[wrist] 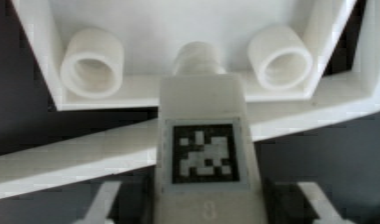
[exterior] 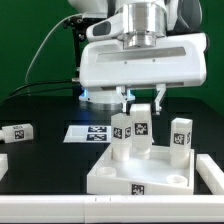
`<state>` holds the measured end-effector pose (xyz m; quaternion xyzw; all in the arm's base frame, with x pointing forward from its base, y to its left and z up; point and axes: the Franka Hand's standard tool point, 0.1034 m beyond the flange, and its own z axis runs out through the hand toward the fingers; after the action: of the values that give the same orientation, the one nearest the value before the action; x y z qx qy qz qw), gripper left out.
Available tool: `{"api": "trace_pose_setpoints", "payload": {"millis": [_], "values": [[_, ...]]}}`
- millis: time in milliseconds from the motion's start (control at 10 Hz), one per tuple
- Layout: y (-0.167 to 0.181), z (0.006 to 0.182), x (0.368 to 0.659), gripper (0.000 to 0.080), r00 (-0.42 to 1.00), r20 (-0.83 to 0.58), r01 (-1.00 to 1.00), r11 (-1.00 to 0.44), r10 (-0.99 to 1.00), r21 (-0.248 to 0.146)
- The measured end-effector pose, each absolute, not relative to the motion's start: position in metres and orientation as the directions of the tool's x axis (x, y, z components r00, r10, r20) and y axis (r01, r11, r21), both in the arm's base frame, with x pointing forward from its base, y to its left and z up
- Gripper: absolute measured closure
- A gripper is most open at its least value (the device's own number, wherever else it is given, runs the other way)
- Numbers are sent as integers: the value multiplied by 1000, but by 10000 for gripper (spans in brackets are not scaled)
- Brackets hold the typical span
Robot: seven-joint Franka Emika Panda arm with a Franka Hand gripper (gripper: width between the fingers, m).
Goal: Assemble square table
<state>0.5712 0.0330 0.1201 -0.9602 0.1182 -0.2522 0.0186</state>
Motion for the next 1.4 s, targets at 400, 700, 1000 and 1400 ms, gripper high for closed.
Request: {"api": "trace_pose_setpoints", "payload": {"millis": [400, 700, 1000, 1400], "values": [[62, 132, 590, 515, 834, 529, -142, -988, -156, -68], [65, 129, 590, 515, 844, 520, -119, -991, -130, -54], [74, 127, 613, 515, 838, 541, -70, -997, -73, -26], [75, 112, 609, 515, 848, 527, -63, -998, -61, -14]]}}
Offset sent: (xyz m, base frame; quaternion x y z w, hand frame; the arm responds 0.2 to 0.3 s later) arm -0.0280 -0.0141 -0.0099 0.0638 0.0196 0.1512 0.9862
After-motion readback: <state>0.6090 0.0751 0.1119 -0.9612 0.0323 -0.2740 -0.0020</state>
